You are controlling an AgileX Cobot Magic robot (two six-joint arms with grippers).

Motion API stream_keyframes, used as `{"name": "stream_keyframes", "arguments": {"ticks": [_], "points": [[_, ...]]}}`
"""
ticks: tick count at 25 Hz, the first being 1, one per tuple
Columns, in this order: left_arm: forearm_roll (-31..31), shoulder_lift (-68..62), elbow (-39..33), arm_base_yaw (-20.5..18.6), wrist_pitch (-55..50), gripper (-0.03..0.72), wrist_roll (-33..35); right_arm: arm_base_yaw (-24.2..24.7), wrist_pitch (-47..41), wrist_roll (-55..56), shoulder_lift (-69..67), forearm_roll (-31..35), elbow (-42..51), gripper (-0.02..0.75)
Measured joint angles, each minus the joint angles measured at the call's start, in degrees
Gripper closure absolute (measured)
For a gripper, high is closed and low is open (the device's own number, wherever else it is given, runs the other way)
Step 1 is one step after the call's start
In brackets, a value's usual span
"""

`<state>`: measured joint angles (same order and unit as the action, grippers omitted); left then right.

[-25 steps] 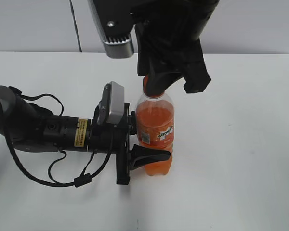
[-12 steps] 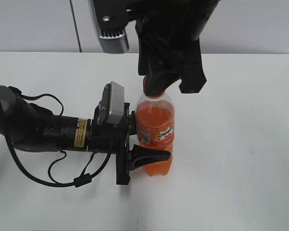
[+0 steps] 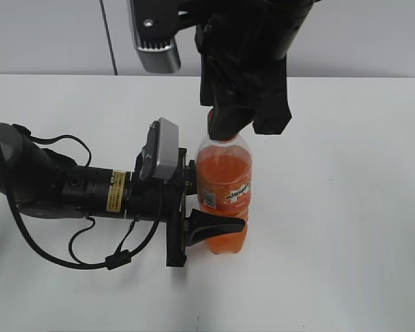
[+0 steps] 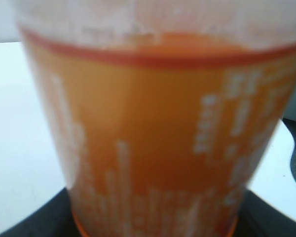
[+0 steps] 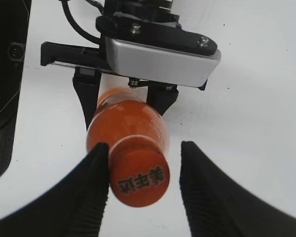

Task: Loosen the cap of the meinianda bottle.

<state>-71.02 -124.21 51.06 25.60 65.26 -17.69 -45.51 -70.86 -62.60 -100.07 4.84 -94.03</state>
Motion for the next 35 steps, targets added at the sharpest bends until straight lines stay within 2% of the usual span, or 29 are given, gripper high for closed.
{"name": "stream_keyframes", "arguments": {"ticks": [7,14,21,27,35], "points": [[-0.16,0.0,0.0,0.0,0.04,0.288,-0.05,0.0,-0.19,3.64,0.0,0.03,-1.5,0.367],[-0.87,0.0,0.0,0.0,0.09,0.288,0.14,0.0,0.27,16.26,0.0,4.88,-4.83,0.366],[-1.05,0.0,0.0,0.06,0.09,0.288,0.14,0.0,0.34,42.45,0.11,5.43,-9.64,0.366],[-1.23,0.0,0.0,0.06,0.15,0.288,0.14,0.0,0.34,65.57,1.55,5.16,-9.82,0.366],[-1.34,0.0,0.0,0.16,0.1,0.288,0.14,0.0,0.33,86.54,5.91,4.53,-3.53,0.366]]}}
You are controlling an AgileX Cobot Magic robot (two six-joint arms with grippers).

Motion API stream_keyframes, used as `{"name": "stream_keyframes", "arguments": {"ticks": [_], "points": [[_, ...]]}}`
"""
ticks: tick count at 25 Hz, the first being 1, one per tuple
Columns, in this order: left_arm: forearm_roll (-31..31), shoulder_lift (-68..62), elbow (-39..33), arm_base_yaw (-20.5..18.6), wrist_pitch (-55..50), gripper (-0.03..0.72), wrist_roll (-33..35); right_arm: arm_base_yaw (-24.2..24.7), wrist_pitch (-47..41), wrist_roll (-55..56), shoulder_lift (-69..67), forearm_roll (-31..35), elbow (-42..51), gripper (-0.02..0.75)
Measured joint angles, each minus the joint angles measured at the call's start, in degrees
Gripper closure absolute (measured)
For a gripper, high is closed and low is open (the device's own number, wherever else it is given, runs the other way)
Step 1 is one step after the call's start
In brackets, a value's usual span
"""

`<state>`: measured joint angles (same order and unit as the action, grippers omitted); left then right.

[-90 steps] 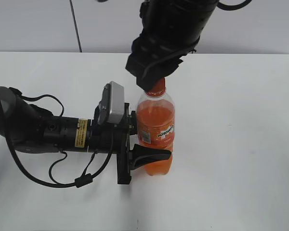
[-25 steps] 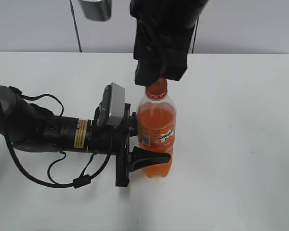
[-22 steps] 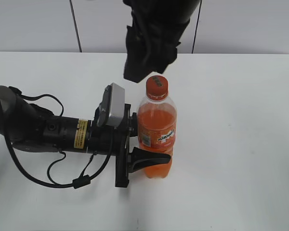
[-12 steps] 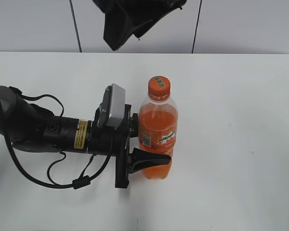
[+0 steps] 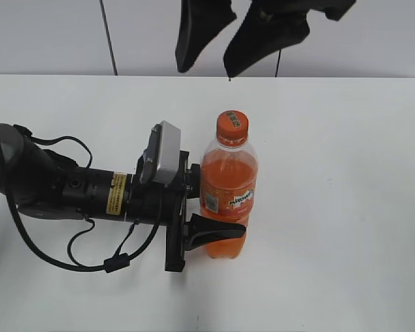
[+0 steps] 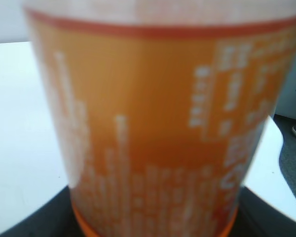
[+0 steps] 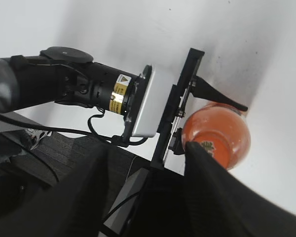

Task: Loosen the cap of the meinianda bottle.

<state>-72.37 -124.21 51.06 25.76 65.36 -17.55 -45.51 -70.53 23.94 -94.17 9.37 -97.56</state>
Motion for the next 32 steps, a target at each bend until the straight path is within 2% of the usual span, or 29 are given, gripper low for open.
{"name": "stream_keyframes", "arguments": {"ticks": [5,15,22,32], "points": [[-0.06,0.0,0.0,0.0,0.0,0.288,0.0,0.0,0.05,7.28,0.0,-2.3,3.53,0.366],[-0.06,0.0,0.0,0.0,0.0,0.288,0.0,-0.28,0.1,10.74,0.13,-4.4,4.58,0.364],[-0.07,0.0,0.0,0.0,0.05,0.288,0.0,-0.3,0.02,13.84,1.76,-5.5,8.54,0.253],[-0.12,0.0,0.0,0.0,0.11,0.288,-0.05,-0.3,0.02,15.91,-0.91,-6.56,8.35,0.237]]}}
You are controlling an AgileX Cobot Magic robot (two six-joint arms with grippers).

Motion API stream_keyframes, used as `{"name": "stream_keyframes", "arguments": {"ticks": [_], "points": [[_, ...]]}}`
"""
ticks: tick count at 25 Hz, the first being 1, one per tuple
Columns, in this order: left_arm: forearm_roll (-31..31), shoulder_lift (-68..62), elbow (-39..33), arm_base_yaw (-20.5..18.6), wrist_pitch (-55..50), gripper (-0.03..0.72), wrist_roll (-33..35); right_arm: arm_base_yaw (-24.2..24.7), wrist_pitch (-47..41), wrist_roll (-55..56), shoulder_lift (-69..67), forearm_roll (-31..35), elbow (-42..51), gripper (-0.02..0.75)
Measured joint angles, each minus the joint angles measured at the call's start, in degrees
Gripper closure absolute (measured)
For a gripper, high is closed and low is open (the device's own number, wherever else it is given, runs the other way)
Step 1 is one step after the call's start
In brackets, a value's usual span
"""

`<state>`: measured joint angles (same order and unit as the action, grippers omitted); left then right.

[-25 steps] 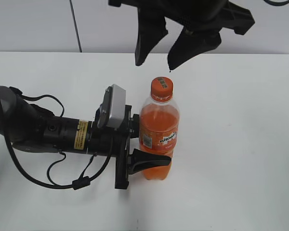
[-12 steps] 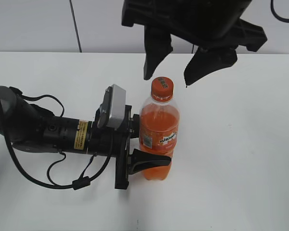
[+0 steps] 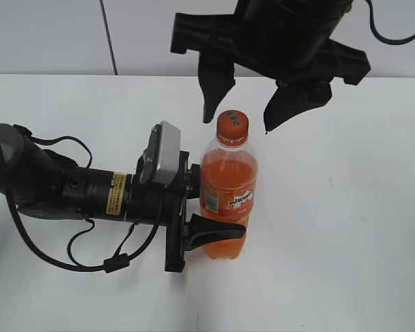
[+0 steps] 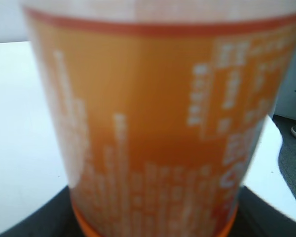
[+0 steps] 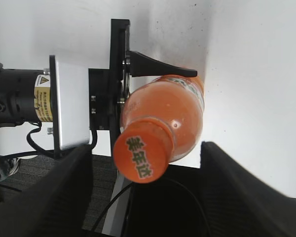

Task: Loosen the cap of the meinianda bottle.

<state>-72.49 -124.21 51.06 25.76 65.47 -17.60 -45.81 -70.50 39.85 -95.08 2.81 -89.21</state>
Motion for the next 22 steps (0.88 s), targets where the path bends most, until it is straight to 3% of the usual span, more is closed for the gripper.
{"name": "stream_keyframes", "arguments": {"ticks": [11,15,19,22], "points": [[0.0,0.0,0.0,0.0,0.0,0.288,0.0,0.0,0.06,0.17,-2.07,-0.05,-0.07,0.247],[0.0,0.0,0.0,0.0,0.0,0.288,0.0,0.0,0.06,0.17,-2.07,-0.05,-0.07,0.318],[0.0,0.0,0.0,0.0,-0.05,0.288,0.0,-0.05,0.18,0.22,-2.07,-0.05,-0.09,0.458],[0.0,0.0,0.0,0.0,-0.05,0.288,-0.05,-0.06,0.18,-0.35,-2.07,-0.05,-0.14,0.461]]}}
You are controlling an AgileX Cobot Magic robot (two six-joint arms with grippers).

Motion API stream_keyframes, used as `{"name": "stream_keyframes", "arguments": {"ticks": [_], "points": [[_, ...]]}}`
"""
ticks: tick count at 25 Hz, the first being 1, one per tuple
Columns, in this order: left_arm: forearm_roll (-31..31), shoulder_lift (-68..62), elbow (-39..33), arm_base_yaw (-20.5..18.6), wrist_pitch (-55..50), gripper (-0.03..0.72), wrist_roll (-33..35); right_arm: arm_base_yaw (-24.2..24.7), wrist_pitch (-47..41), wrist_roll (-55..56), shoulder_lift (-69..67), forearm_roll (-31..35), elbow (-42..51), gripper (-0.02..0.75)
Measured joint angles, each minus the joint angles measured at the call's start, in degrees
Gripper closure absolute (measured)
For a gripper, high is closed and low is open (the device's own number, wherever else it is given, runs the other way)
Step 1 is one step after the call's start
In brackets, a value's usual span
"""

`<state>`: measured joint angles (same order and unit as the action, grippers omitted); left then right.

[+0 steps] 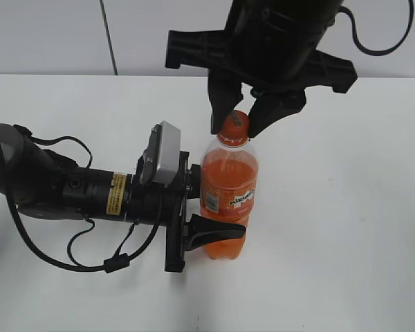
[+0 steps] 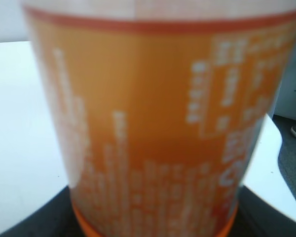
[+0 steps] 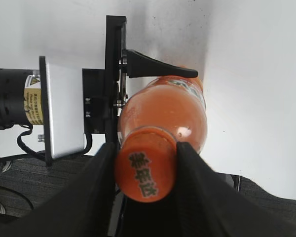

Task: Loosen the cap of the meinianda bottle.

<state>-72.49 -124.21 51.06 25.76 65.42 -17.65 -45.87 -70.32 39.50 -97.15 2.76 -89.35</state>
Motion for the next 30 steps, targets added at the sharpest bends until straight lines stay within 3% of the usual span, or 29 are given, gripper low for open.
{"name": "stream_keyframes", "arguments": {"ticks": [5,15,30], "points": [[0.0,0.0,0.0,0.0,0.0,0.288,-0.04,0.0,0.0,-7.66,0.0,0.0,-0.01,0.461],[-0.57,0.0,0.0,0.0,0.21,0.288,0.15,0.0,-0.1,-48.91,0.0,1.38,-0.01,0.461],[-0.82,0.0,0.0,0.0,0.27,0.288,0.26,0.0,-0.3,-86.04,0.0,1.57,-0.12,0.463]]}}
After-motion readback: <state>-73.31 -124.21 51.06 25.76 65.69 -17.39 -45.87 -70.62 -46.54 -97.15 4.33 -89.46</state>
